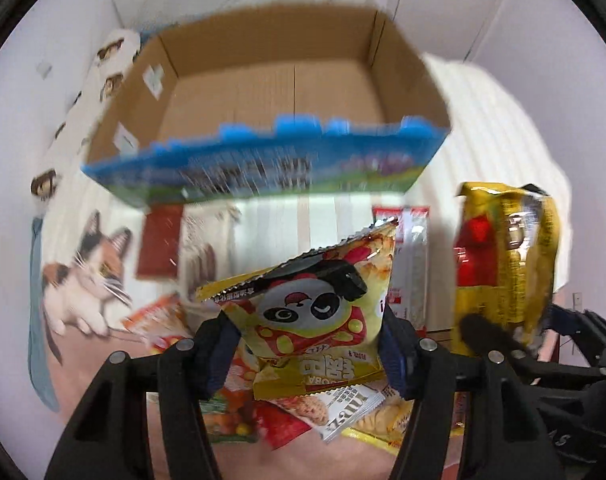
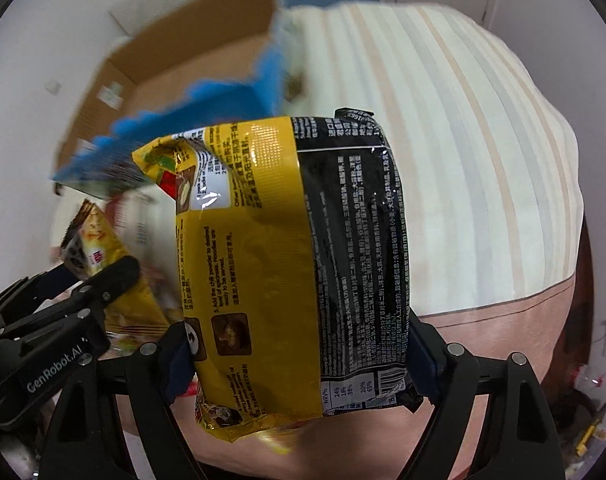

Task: Organize snacks
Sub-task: 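Carry both packs into the cardboard box and open both tools, then withdraw both tools from the box toward the snack pile, then grasp the yellow chicken-cracker bag with the right tool while the left tool grasps a red panda bag, then carry both bags into the box and open both tools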

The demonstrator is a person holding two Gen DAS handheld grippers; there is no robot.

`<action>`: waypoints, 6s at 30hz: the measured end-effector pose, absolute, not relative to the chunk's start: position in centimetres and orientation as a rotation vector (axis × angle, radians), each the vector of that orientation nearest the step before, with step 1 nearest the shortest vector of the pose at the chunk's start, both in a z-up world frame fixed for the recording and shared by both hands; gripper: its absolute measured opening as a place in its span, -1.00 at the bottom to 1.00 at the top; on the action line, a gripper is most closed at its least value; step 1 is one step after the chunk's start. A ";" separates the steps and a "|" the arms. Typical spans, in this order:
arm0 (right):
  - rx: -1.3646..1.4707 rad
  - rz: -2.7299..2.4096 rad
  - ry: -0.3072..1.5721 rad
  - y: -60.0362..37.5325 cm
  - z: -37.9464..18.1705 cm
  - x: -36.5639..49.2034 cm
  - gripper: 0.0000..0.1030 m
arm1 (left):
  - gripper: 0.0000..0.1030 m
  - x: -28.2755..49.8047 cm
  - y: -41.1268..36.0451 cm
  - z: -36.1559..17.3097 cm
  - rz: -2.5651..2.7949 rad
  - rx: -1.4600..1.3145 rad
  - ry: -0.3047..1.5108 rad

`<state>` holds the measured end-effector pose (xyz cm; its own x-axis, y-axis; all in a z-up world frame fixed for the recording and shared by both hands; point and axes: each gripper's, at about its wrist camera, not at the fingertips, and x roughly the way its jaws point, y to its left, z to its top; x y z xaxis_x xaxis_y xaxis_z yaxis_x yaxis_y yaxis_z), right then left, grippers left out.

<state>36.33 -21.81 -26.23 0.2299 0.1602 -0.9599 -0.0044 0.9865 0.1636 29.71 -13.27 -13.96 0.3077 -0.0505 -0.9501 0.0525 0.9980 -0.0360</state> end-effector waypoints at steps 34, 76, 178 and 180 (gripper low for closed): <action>0.047 0.018 1.501 -11.6 -27.0 66.5 0.69 | 0.15 59.4 -2.6 -23.2 -0.172 -0.079 1.586; -0.007 0.007 1.178 -10.9 -15.1 51.8 0.96 | 0.81 44.7 0.8 -9.6 -0.088 -0.049 1.087; 0.299 0.041 1.274 -21.3 -21.5 31.2 -0.18 | 0.17 25.1 -5.2 -17.5 -0.210 -0.237 1.386; 0.316 0.086 1.242 -20.6 -19.3 32.5 -0.18 | 0.17 26.8 -4.1 -15.3 -0.228 -0.274 1.358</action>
<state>32.55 -20.64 -19.29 0.3262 0.2352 -0.9156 0.1060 0.9533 0.2827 26.81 -4.10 -15.30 0.1972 -0.3176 -0.9275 0.0031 0.9463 -0.3234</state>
